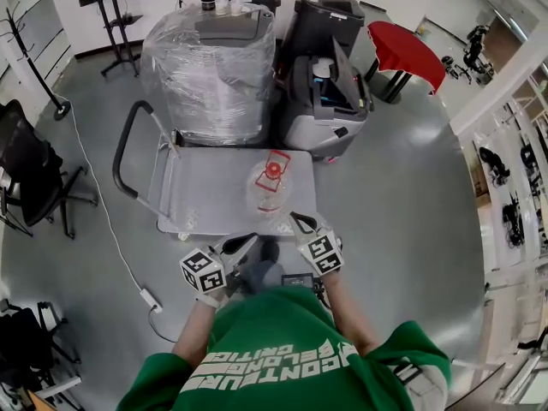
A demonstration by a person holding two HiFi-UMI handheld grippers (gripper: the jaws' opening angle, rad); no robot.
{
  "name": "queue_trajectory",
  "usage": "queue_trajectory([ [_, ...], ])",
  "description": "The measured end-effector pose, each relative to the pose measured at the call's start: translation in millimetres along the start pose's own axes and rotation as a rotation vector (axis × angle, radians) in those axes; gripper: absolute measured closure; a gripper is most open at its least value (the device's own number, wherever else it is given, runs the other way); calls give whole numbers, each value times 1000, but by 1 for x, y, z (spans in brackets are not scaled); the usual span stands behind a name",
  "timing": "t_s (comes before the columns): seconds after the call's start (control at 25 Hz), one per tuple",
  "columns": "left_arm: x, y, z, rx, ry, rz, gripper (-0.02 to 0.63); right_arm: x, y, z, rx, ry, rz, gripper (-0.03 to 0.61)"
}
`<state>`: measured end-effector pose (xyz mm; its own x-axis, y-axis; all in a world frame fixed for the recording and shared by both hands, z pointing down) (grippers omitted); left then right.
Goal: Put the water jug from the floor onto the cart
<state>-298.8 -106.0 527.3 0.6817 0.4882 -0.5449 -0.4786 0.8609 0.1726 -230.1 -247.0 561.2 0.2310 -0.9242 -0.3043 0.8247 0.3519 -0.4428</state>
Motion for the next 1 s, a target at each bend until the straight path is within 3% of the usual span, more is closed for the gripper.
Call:
queue_trajectory([
  [0.48, 30, -61, 23, -85, -21, 74, 600, 39, 65, 34, 21, -54, 83, 586],
  [1.0, 74, -113, 67, -126, -6, 88, 600, 80, 169, 100, -3, -128, 151, 586],
])
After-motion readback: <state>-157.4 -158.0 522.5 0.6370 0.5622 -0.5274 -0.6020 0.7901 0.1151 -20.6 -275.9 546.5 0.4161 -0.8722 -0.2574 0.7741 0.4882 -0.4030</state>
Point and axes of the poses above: the fingertips, and each gripper's own axes: y backward along the fingers, x to its right, z out of its underside, the point moved 4 cm from there along y, backward along the fingers, and after that the axes turned 12 degrees about z, right-handed, at the moved point
